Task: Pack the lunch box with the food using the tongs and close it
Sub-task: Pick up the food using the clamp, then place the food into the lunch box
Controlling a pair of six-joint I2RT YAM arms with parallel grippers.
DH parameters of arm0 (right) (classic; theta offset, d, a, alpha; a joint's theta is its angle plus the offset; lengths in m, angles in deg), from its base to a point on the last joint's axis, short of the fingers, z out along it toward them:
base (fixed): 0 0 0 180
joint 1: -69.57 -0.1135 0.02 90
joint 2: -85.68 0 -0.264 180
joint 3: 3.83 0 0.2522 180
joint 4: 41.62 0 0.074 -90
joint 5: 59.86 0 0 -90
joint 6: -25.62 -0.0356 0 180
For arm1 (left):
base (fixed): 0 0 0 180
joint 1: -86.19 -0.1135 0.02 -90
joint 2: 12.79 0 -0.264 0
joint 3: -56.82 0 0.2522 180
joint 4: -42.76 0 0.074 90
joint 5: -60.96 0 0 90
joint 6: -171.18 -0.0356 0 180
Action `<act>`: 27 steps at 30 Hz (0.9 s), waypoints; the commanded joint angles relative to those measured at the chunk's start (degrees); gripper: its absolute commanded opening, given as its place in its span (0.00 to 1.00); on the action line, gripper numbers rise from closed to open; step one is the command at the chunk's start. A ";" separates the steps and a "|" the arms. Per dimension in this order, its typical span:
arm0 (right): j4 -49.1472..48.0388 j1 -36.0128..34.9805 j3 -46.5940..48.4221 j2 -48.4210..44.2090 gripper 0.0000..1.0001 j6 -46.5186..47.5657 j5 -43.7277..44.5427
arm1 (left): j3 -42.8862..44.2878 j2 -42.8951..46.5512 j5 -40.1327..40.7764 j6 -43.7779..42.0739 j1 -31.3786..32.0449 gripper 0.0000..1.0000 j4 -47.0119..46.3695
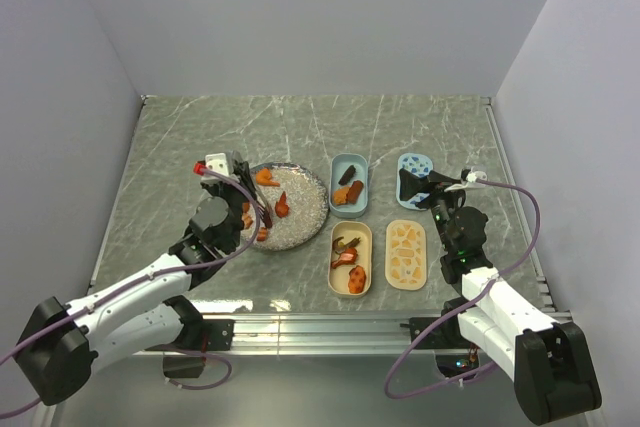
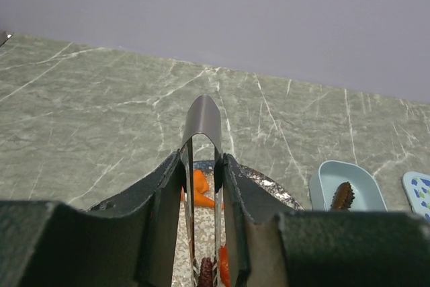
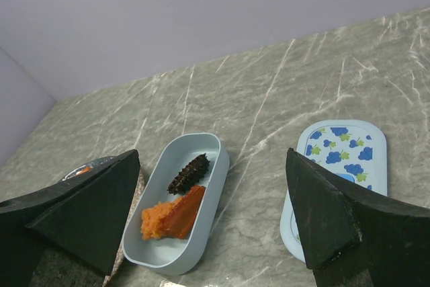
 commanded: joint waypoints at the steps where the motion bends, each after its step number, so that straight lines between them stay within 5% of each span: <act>1: -1.84 -0.34 2.64 0.06 0.96 0.34 -0.21 | 2.46 -0.75 -1.83 -0.08 0.21 0.20 1.73; 13: -1.93 -0.43 2.64 0.32 0.96 0.34 -0.21 | 7.29 0.66 -7.01 -3.33 1.96 0.16 -0.11; 27: -2.02 -0.43 2.64 0.15 0.96 0.34 -0.21 | 14.76 -8.30 -18.52 -5.01 17.96 0.17 -3.80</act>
